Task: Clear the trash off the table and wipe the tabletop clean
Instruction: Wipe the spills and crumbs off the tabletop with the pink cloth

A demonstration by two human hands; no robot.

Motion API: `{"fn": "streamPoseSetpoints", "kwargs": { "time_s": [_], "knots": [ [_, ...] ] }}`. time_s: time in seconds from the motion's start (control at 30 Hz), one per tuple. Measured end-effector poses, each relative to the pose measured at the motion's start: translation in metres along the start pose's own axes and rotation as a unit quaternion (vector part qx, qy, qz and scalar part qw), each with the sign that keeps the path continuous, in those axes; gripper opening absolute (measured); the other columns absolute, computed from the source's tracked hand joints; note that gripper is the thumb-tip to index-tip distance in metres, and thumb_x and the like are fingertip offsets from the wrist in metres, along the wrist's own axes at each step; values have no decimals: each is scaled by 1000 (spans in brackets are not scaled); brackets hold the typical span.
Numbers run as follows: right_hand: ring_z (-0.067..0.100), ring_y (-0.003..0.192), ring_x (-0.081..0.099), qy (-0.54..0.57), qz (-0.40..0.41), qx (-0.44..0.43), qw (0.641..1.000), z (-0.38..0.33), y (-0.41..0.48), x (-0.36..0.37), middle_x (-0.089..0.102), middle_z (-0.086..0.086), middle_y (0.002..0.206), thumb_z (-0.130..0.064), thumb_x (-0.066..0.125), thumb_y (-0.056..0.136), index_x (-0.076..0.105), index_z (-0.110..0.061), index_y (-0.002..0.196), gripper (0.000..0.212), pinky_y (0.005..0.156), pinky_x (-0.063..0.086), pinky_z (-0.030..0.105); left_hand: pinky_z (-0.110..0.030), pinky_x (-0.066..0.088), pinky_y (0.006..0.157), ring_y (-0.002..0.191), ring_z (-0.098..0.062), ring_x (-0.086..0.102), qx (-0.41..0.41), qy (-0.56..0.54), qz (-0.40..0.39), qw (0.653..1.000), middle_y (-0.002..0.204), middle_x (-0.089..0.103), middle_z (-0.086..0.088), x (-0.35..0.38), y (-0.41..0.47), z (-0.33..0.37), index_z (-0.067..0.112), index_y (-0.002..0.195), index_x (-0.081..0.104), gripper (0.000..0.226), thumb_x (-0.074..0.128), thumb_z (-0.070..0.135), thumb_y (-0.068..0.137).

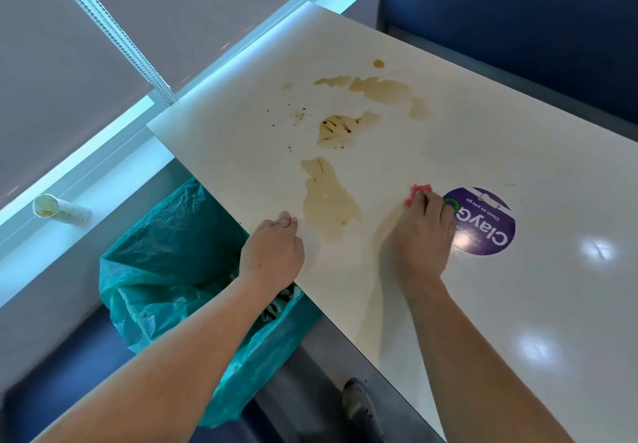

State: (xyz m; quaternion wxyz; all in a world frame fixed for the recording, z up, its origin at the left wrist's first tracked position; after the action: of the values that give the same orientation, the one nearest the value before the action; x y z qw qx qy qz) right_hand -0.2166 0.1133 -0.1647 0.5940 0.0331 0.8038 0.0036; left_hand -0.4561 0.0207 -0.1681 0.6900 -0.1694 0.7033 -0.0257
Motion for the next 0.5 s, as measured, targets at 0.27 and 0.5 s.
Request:
{"fn": "streamPoseSetpoints", "kwargs": {
  "time_s": [0.27,0.5],
  "knots": [
    [33,110,47,33,-2,-33,999,-5,-30,2,51,13,132,2,48,89,53,-1,132,44,100,40,41,-23,15,121,152,-7,24,1,14,4,1000,166,28,-5,-3,0,-3,10,159,30,55,19,26,107],
    [33,105,49,25,-15,-53,998,-9,-23,1,51,14,130,5,51,77,53,1,131,53,98,42,41,-26,23,121,148,-13,34,-19,5,-14,1000,166,26,-5,0,1,-2,11,159,31,56,19,28,106]
  ]
}}
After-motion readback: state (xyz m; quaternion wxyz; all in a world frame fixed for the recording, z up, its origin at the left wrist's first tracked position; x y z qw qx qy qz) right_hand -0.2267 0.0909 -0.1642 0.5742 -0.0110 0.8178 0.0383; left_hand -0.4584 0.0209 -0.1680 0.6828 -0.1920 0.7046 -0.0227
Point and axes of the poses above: each hand's wrist, its own y-axis towards the middle knuckle, its own x-axis out of the palm, z = x × y, the point moved 8 cm from there along y, towards the middle knuckle
